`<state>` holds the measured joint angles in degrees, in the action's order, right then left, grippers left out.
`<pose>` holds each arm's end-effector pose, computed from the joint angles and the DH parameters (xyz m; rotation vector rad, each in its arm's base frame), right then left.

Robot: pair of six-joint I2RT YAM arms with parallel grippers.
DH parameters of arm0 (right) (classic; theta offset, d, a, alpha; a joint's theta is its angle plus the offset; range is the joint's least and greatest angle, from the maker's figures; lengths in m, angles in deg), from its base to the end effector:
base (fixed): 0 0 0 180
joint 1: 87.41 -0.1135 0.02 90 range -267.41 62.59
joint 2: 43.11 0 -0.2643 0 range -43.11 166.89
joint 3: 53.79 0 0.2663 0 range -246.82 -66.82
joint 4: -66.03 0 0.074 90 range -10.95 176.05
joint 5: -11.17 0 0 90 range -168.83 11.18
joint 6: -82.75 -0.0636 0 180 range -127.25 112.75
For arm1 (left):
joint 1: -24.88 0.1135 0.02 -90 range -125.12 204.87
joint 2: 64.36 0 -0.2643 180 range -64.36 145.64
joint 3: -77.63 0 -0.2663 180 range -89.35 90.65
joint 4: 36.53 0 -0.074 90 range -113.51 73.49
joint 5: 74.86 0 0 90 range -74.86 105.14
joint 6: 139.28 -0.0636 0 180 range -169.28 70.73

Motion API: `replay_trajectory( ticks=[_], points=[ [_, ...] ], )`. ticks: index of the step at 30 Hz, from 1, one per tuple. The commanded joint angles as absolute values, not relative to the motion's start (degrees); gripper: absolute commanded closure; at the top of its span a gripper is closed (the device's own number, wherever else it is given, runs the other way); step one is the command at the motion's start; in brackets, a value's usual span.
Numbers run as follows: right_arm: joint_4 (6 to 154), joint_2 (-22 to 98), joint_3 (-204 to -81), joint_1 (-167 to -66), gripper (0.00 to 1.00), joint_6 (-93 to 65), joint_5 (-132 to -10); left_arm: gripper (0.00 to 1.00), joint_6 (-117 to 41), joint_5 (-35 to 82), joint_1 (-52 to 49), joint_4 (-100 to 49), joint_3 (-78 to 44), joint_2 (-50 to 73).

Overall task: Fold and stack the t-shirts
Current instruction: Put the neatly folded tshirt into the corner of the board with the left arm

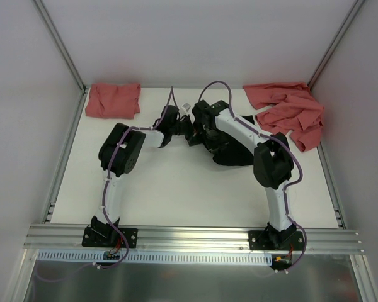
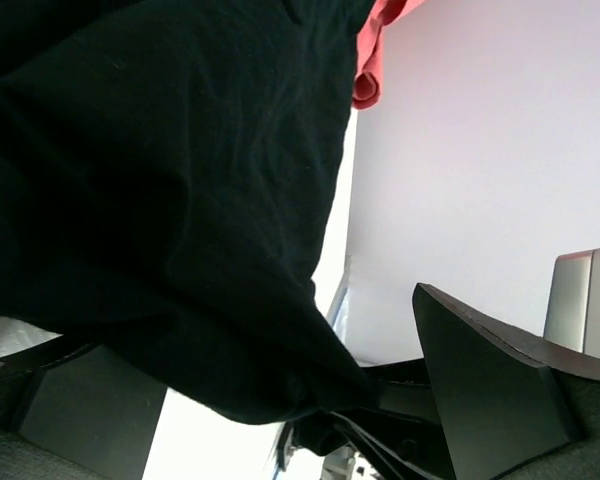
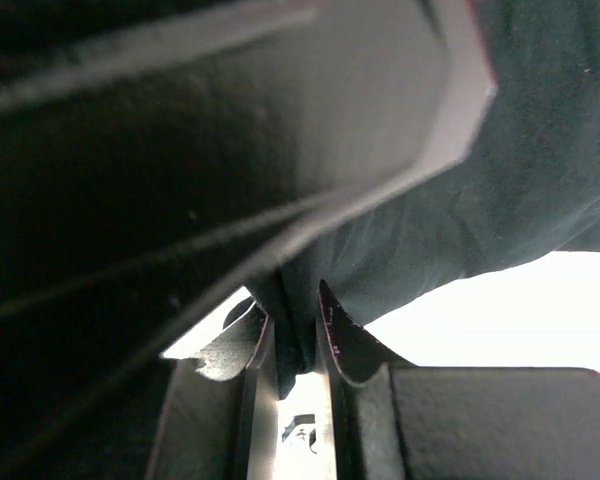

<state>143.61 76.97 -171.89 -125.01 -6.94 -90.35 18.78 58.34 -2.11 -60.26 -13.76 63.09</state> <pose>0.3590 0.2604 0.1989 -0.9164 2.7506 -0.1924 0.4296 -0.2677 0.1249 -0.1405 2.1918 -1.7491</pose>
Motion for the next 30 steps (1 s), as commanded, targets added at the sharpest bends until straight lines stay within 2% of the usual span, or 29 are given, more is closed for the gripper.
replay_trajectory(
  ticks=[1, 2, 3, 4, 5, 16, 17, 18, 19, 20, 25, 30],
  points=[
    [143.7, 75.7, -174.4, -126.3, 0.85, -5.8, -88.8, 0.05, 12.3, 60.0, -4.0, -54.3, -12.6, 61.1],
    [143.6, 75.6, -174.4, -126.3, 0.85, -5.8, -88.9, 0.2, 12.2, 60.4, -4.0, -54.4, -12.7, 61.1],
    [143.5, 75.6, -174.4, -126.3, 0.85, -5.8, -89.0, 0.46, 12.2, 60.8, -4.0, -54.7, -12.8, 61.1],
    [143.5, 75.5, -174.4, -126.3, 0.85, -5.8, -88.9, 0.88, 12.7, 61.0, -4.0, -54.2, -12.9, 61.4],
    [143.5, 75.5, -174.4, -126.3, 0.85, -5.8, -89.0, 1.0, 12.5, 60.1, -4.0, -52.6, -13.1, 61.3],
    [142.5, 73.8, -172.5, -126.2, 0.86, -5.6, -89.5, 1.0, 7.4, 58.4, -4.0, -45.5, -11.2, 59.5],
    [142.6, 73.3, -172.5, -126.3, 0.73, -5.7, -89.9, 1.0, 6.2, 58.4, -4.0, -44.2, -10.9, 59.0],
    [142.3, 72.5, -172.2, -126.3, 0.52, -5.7, -90.6, 1.0, 4.9, 57.9, -4.0, -42.7, -9.8, 58.7],
    [142.1, 71.5, -171.8, -126.3, 0.2, -5.8, -92.7, 1.0, 2.1, 57.6, -3.9, -39.2, -9.2, 57.8],
    [141.5, 70.3, -171.6, -126.3, 0.01, -5.9, -93.8, 1.0, 0.5, 57.5, -3.7, -37.3, -8.5, 57.5],
    [139.5, 60.7, -169.9, -124.9, 0.0, -4.3, -102.0, 1.0, -8.4, 55.1, -2.0, -27.7, -5.4, 54.6],
    [140.2, 56.2, -169.2, -119.8, 0.0, -3.9, -101.7, 1.0, -18.6, 49.5, 0.2, -12.1, -0.6, 51.1]
  ],
)
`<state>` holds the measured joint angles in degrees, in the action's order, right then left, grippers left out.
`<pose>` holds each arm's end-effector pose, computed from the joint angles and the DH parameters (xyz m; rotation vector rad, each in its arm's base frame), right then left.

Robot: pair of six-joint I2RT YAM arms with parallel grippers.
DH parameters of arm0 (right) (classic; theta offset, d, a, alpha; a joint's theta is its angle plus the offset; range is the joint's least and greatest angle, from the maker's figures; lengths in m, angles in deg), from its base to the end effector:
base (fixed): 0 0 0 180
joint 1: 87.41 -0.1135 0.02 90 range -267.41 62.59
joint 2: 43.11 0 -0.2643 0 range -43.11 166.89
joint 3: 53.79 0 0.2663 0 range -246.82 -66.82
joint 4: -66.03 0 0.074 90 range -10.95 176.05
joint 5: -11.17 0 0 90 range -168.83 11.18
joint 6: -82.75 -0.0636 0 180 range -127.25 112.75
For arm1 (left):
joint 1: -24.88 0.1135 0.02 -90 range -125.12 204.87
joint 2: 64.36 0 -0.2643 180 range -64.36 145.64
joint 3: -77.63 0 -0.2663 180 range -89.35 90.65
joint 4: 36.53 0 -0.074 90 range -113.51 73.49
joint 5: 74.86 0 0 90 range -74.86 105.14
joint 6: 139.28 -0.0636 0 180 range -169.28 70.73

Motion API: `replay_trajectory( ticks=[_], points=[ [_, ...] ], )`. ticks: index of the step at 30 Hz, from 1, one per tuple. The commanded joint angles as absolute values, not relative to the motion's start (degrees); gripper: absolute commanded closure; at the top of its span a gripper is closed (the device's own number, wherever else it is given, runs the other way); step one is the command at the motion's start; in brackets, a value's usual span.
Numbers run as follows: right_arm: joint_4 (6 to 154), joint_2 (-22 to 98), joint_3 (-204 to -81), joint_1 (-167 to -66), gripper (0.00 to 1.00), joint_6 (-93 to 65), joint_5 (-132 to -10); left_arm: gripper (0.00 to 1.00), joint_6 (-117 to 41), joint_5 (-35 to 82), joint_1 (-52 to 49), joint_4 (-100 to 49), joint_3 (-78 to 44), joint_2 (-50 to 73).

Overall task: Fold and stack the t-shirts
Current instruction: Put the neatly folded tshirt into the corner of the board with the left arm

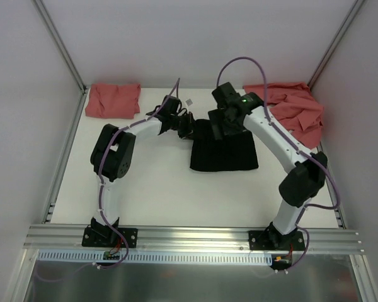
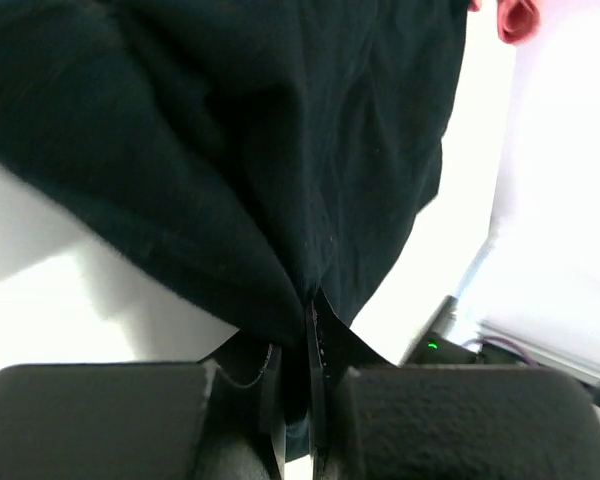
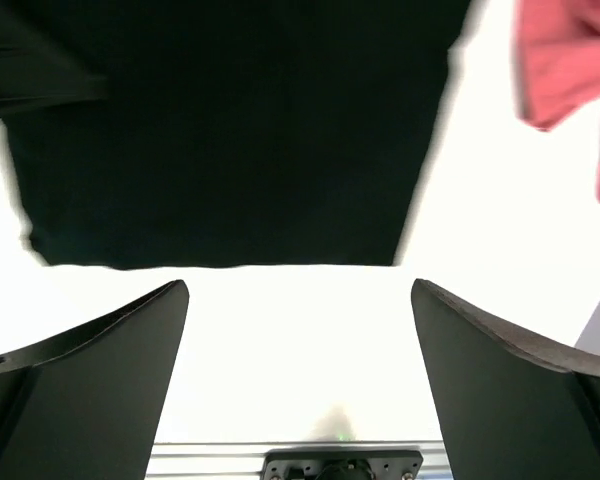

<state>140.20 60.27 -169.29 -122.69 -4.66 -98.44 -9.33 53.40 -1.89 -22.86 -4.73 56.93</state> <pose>0.3424 0.2161 0.3082 -0.7296 2.4673 -0.2463 0.4285 -0.2603 0.1574 0.1330 2.4126 -1.3382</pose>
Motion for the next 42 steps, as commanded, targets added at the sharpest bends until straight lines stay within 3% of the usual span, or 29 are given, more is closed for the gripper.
replay_trajectory(
  ticks=[1, 10, 22, 32, 42],
  points=[
    [140.0, 54.6, -168.3, -119.1, 0.0, -3.9, -101.2, 1.0, -19.9, 47.7, 0.6, -9.8, 0.5, 50.9],
    [135.1, 46.0, -161.0, -113.8, 0.0, -4.8, -97.5, 1.0, -35.1, 35.1, 6.1, 14.5, 13.3, 50.3],
    [129.5, 37.0, -150.1, -110.8, 0.01, -5.1, -91.8, 1.0, -46.6, 18.8, 8.4, 31.8, 34.5, 59.7],
    [126.6, 30.8, -143.2, -107.4, 0.0, -6.2, -85.8, 1.0, -49.6, 7.3, 9.1, 29.6, 34.7, 58.9],
    [129.1, 27.1, -137.9, -106.7, 0.01, -6.7, -85.1, 1.0, -52.1, 13.8, 13.0, 17.4, 33.5, 54.6]
  ],
)
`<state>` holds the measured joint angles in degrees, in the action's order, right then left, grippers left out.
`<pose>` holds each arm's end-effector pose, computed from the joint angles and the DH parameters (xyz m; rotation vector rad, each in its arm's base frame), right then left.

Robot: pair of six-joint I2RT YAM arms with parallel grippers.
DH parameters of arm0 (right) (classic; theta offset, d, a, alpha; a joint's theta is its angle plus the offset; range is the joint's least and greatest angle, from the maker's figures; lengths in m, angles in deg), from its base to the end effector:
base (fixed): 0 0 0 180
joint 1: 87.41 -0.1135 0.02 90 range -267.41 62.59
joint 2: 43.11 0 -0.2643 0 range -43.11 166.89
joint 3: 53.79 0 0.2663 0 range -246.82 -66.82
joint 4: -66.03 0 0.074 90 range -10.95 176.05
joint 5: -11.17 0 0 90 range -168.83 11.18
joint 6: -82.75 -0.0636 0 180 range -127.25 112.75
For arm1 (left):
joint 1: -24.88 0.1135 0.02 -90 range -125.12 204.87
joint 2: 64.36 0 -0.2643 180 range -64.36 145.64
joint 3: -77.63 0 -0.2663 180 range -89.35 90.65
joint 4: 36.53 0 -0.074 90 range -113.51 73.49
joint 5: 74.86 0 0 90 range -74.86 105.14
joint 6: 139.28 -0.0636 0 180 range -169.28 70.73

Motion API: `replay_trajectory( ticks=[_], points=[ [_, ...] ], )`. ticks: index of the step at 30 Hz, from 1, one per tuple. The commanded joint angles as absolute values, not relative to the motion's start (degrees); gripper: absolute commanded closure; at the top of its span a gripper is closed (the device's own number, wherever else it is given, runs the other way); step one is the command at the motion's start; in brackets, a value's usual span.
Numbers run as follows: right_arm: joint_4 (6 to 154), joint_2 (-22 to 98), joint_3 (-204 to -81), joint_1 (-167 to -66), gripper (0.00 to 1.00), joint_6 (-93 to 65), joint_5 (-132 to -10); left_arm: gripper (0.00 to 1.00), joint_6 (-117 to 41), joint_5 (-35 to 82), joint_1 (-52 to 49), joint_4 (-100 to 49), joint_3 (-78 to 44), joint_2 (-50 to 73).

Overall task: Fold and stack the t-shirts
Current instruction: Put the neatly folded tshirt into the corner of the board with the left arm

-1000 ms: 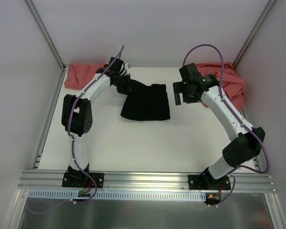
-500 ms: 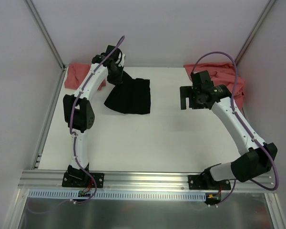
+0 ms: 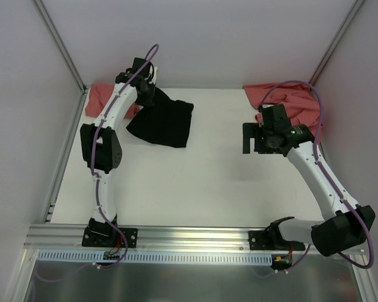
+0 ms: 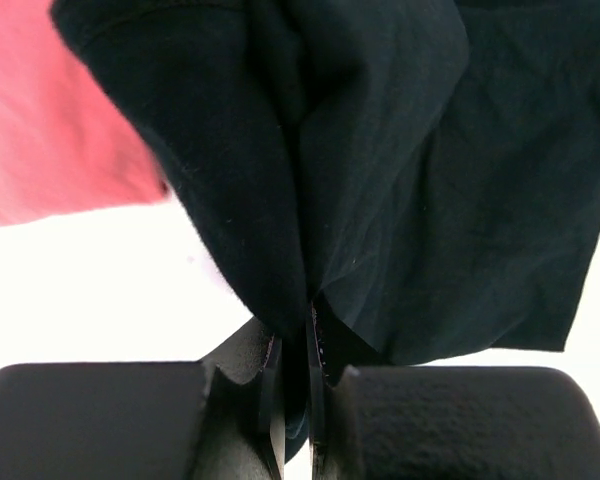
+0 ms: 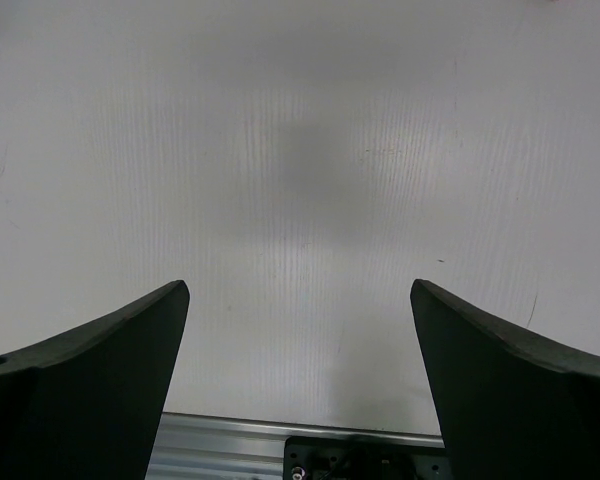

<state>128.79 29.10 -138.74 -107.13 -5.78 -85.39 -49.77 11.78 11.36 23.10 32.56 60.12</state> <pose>0.2727 0.0900 0.3188 -0.3979 2.4033 0.0027 0.5078 -0.1183 0.2756 0.2697 2.4124 -0.0317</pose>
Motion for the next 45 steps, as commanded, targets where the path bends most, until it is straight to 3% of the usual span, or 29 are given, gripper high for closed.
replay_trajectory(
  ticks=[1, 16, 25, 45],
  points=[
    [129.1, 26.9, -137.6, -106.6, 0.01, -6.6, -85.7, 1.0, -52.1, 14.3, 14.1, 15.9, 33.4, 54.6],
    [139.3, 31.6, -141.2, -105.9, 0.01, -9.8, -89.8, 1.0, -59.1, 10.9, 22.8, 9.0, 45.1, 64.6],
    [146.3, 39.2, -151.3, -105.9, 0.01, -4.5, -93.8, 1.0, -55.0, 24.8, 30.8, -5.7, 38.1, 63.3],
    [152.9, 51.0, -164.1, -108.8, 0.01, -3.0, -96.4, 1.0, -54.9, 28.3, 38.4, -8.6, 43.5, 67.8]
  ],
)
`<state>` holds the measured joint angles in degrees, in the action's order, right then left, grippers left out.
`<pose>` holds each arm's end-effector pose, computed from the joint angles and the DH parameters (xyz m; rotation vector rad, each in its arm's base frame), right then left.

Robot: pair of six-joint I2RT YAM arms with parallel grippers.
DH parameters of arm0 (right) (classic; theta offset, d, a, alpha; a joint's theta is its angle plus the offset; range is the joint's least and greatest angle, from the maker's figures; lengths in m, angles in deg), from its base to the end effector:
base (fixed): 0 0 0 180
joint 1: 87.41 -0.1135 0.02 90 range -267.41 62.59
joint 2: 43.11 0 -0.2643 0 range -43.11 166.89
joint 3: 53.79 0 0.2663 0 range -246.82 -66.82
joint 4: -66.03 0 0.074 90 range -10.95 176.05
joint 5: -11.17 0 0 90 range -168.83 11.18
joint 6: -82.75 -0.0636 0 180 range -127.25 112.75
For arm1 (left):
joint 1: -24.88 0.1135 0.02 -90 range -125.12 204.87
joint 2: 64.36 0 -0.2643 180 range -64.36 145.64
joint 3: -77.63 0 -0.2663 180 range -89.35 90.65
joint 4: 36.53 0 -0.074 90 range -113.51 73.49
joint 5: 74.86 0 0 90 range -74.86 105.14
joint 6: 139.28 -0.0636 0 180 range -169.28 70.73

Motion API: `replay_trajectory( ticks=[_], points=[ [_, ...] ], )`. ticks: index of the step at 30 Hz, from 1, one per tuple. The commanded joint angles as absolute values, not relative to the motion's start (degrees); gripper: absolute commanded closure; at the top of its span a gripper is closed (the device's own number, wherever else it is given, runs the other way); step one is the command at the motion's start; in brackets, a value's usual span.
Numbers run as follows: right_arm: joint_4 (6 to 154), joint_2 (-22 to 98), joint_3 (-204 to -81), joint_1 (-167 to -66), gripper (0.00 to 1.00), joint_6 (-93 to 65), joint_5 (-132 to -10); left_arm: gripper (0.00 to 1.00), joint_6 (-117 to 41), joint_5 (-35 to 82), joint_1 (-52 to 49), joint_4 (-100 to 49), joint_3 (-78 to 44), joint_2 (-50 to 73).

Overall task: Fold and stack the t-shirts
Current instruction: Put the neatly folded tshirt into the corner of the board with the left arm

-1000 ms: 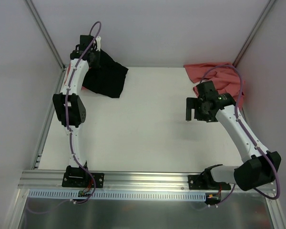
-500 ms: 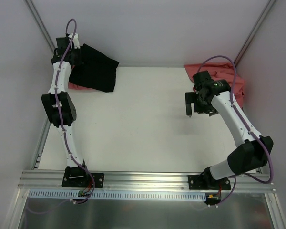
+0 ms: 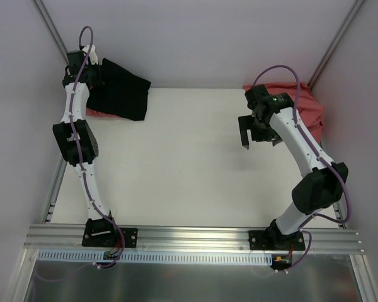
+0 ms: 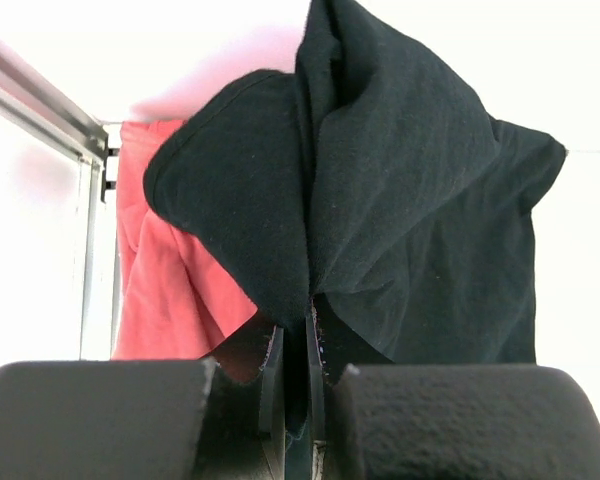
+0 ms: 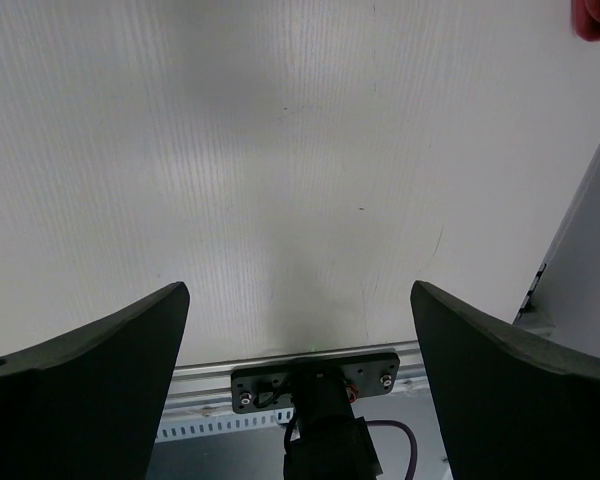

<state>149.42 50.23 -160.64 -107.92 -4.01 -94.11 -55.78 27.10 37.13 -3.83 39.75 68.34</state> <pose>0.3252 0.1037 0.3125 -0.5003 2.6962 -0.2905 0.5765 0.1117 0.2975 0.0368 1.9675 0.0076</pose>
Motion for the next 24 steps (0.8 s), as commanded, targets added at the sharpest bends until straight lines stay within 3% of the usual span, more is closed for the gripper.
replay_trajectory(
  ticks=[1, 11, 24],
  points=[
    [153.3, 51.5, -164.5, -108.8, 0.01, -3.0, -96.5, 1.0, -54.2, 28.9, 38.4, -8.6, 43.9, 67.8],
    [153.8, 57.7, -170.9, -110.9, 0.01, -3.5, -96.4, 1.0, -46.0, 36.1, 36.0, -10.6, 45.6, 66.3],
    [151.4, 59.8, -170.4, -111.9, 0.01, -3.9, -95.0, 1.0, -42.5, 38.6, 35.4, -12.3, 50.6, 65.3]
  ],
)
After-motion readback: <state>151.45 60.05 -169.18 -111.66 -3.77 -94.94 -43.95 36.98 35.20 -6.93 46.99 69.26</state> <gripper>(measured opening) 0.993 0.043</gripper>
